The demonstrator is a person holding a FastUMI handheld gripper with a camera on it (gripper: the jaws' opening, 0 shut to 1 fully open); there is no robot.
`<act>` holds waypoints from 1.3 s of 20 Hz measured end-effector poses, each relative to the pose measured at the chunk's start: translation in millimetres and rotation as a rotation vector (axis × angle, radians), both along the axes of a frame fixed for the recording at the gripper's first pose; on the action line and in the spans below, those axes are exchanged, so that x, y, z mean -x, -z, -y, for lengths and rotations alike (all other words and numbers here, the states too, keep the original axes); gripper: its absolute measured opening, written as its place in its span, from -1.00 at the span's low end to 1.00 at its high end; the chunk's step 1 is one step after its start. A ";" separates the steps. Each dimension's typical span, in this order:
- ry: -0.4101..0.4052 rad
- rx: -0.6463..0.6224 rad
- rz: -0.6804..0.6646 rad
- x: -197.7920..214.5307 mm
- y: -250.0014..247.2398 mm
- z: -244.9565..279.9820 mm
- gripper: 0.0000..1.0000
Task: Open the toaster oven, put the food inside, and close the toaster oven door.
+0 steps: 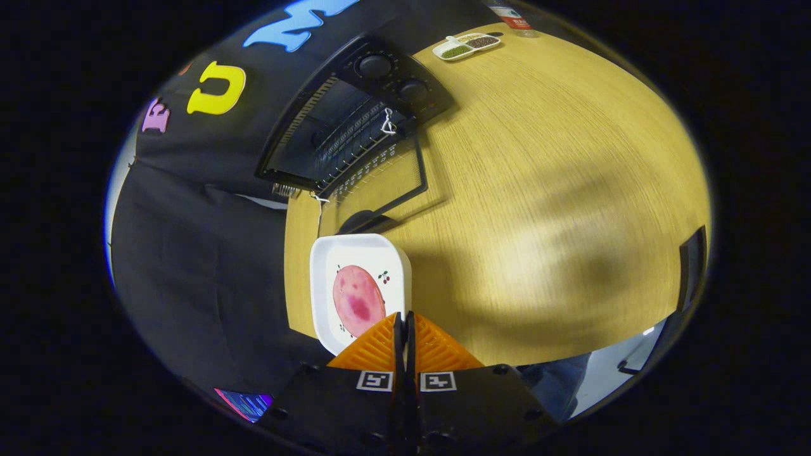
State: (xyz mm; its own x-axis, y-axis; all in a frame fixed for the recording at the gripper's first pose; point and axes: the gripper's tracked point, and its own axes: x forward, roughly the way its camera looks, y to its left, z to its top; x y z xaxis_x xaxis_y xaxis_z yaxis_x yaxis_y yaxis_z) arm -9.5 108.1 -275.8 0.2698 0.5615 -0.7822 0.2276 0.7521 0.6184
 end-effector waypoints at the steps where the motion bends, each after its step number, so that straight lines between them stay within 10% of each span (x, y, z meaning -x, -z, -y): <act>1: 0.026 0.000 0.011 -0.5 -2.6 -8.8 -0.96; 26: 0.614 -0.112 0.006 -130.4 14.9 -121.9 -0.96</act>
State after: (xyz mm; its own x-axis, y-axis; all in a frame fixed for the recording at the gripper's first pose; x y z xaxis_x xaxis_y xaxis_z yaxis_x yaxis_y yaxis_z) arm 120.9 230.0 -290.7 0.5737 0.3810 -0.7251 0.5942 0.4157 0.6885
